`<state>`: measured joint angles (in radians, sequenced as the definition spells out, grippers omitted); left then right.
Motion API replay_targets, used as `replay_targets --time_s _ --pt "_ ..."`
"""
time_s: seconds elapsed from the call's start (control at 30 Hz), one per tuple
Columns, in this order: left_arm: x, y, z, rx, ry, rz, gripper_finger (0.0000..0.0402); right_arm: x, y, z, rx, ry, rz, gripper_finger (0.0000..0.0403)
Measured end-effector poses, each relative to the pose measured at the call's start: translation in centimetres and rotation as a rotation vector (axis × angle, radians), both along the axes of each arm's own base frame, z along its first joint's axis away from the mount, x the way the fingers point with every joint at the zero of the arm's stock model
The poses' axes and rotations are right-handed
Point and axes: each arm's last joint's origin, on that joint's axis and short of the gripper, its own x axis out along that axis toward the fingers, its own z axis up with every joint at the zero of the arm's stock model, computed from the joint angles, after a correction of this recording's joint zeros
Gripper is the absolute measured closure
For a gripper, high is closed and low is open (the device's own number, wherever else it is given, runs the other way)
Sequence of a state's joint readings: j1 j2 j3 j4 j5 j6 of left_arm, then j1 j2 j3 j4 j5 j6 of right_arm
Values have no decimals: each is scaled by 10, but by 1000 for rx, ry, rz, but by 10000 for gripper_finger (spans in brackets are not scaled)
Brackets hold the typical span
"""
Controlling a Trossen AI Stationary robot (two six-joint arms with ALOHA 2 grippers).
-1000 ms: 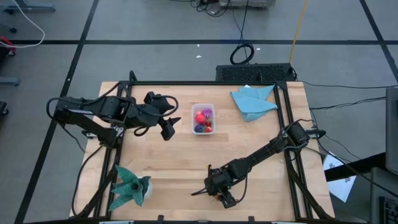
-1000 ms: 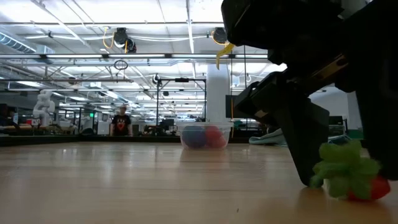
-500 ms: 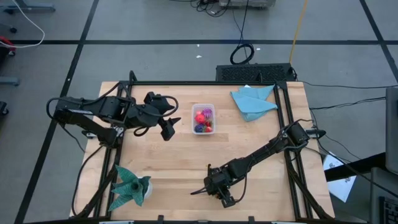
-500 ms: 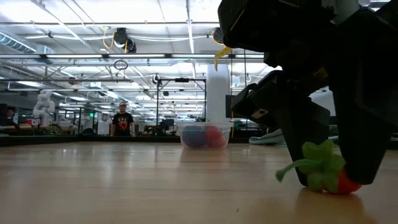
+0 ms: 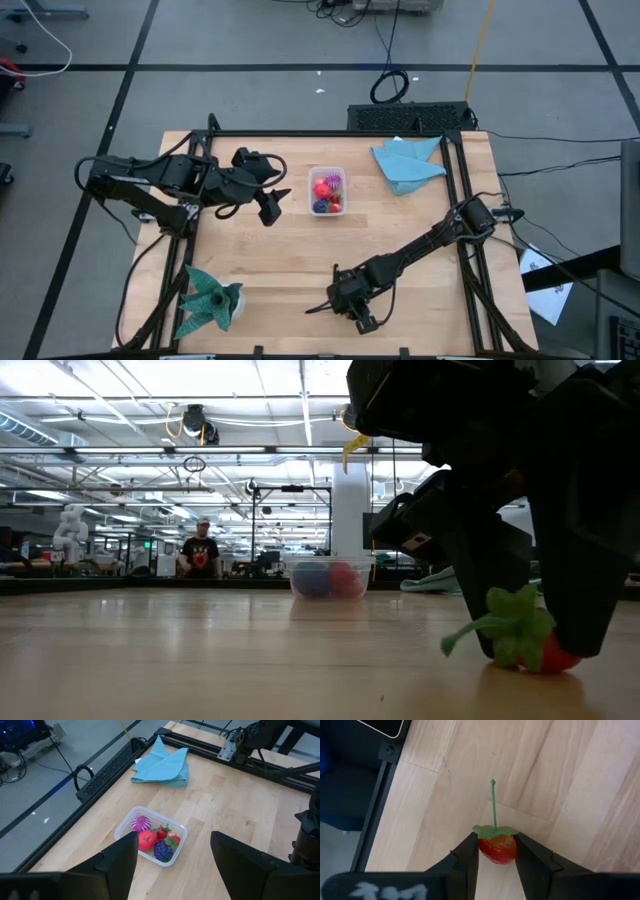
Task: Pick and placing Produce into tupperware
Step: Put the red strawberry into the transparent bin
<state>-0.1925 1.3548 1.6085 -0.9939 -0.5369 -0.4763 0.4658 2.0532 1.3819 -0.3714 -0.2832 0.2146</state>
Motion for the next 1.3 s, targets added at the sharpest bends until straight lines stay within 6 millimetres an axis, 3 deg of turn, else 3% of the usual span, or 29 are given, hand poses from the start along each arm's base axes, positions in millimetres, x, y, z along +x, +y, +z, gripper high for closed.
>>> replay_targets --time_s 0.27,0.6,0.77,0.97,1.3 --pt "0 0 0 25 8 -5 146 12 -7 24 -114 -24 45 301" --pt "-3 4 3 105 21 1 146 28 -39 56 -332 -30 56 301" --pt "-10 14 8 136 7 51 146 37 -65 69 -402 -17 37 301" --pt "-34 32 24 142 -48 110 147 39 -100 90 -464 -46 1 300" --pt "-63 48 39 159 -107 166 146 25 -172 165 -460 -273 -169 300"
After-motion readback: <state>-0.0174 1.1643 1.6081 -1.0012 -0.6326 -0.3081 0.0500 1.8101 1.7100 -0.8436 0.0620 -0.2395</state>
